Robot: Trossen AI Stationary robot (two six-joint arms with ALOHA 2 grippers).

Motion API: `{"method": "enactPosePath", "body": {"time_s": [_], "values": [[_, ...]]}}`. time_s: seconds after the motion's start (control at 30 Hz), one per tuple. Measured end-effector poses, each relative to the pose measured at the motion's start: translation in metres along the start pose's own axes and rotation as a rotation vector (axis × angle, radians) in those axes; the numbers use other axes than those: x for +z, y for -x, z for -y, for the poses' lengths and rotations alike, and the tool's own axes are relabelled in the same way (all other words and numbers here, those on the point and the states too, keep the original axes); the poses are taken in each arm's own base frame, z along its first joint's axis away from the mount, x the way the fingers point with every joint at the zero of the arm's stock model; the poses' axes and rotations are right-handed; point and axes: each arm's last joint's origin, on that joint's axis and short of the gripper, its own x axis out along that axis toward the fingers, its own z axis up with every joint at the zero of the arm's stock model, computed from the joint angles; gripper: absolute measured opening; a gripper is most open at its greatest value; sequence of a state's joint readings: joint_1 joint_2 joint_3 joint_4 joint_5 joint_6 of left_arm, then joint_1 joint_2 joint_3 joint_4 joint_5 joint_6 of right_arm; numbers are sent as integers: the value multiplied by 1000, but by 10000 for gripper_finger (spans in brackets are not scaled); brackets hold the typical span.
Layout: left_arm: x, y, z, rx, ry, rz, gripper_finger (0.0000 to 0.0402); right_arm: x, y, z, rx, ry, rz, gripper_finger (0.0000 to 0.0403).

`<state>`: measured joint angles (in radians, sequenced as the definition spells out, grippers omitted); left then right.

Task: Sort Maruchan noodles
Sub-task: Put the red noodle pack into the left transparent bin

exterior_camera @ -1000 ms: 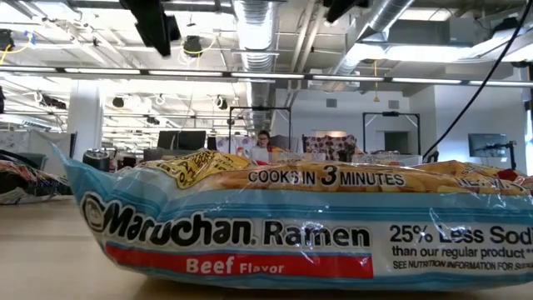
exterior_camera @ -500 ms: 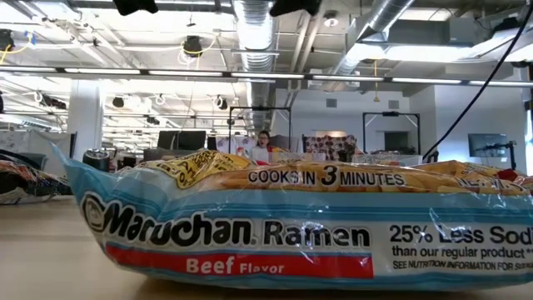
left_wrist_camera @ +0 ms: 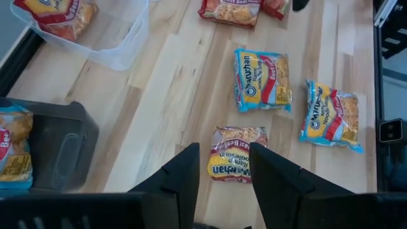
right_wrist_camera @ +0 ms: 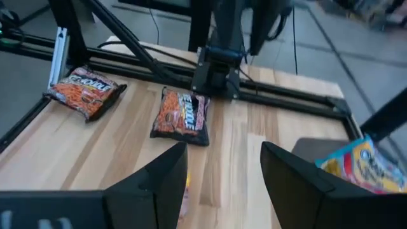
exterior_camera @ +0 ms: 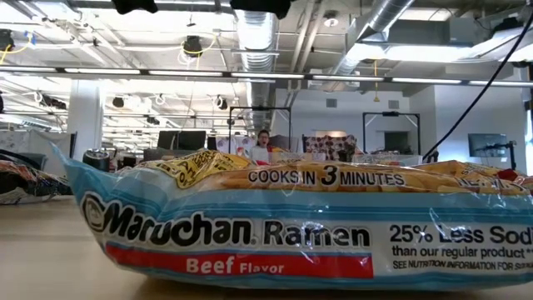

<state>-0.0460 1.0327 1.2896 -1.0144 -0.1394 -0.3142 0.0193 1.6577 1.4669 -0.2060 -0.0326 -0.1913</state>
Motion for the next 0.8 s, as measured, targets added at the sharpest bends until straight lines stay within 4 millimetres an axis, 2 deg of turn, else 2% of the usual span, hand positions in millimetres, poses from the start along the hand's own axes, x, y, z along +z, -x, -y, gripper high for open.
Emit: {"method": "enactPosePath", "body": {"time_s": [0.3,0.47,0.8], "values": [[0,0,0,7,-6,3,122,-26,-11,-5,17,4,16,225],[0,0,0,7,-6,3,122,-29,-13,-6,13,2,16,234],[-1,0,-1,11,1,-8,122,-56,-62,-9,20,42,-11,235]]}}
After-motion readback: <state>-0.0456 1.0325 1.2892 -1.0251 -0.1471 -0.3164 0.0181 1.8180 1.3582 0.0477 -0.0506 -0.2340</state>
